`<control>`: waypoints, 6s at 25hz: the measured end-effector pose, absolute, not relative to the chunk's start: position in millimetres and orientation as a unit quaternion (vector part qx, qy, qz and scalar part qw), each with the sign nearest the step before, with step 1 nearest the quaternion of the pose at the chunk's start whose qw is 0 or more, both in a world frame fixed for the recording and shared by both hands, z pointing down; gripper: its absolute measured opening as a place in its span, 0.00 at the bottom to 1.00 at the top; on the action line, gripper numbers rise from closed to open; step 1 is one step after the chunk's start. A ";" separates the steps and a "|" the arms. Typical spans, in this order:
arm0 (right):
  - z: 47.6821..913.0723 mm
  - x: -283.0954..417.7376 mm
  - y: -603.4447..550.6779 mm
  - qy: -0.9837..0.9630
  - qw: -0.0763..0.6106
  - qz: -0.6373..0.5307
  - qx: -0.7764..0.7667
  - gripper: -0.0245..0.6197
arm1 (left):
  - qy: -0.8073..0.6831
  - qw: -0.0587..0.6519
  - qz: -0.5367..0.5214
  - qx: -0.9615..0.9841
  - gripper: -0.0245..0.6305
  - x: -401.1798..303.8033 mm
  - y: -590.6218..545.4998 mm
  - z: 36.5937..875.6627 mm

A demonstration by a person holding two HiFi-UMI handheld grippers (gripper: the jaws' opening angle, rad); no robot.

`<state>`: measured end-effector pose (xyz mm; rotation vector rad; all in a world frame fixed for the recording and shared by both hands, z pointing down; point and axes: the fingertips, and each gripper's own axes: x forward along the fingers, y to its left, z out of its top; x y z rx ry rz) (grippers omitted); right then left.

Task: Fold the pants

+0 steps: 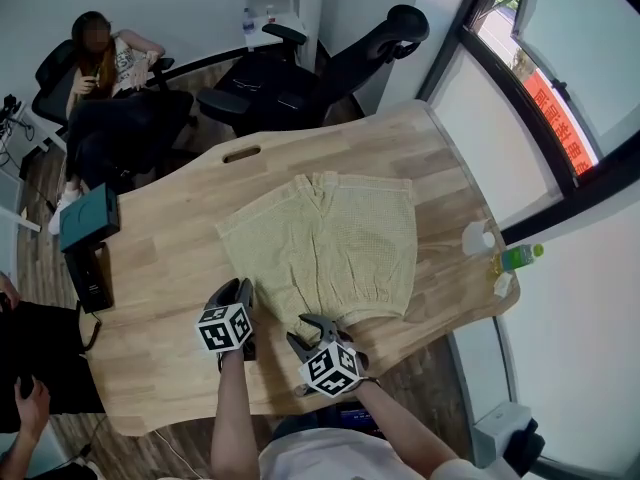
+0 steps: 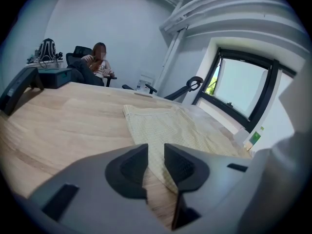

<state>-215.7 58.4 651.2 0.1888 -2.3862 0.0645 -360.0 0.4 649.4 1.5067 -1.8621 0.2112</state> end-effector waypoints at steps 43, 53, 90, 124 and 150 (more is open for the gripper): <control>637.1 -201.9 11.1 -0.917 0.354 0.108 0.149 0.07 | -0.709 0.382 0.119 0.581 0.06 -368.5 -50.6 632.8; 605.7 -188.2 -9.6 -0.924 0.311 0.125 0.182 0.07 | -0.710 0.336 0.114 0.608 0.06 -349.2 -83.5 586.7; 635.4 13.8 -128.0 -0.822 0.286 0.242 0.429 0.07 | -0.449 0.173 0.365 0.797 0.06 -64.0 -282.5 609.6; 632.0 -14.5 -163.3 -0.839 0.294 0.183 0.420 0.24 | -0.491 0.329 0.236 0.771 0.45 -148.1 -227.5 613.1; 649.2 -93.6 -207.3 -0.849 0.391 0.057 0.351 0.06 | -0.532 0.374 0.185 0.737 0.22 -202.1 -191.1 619.7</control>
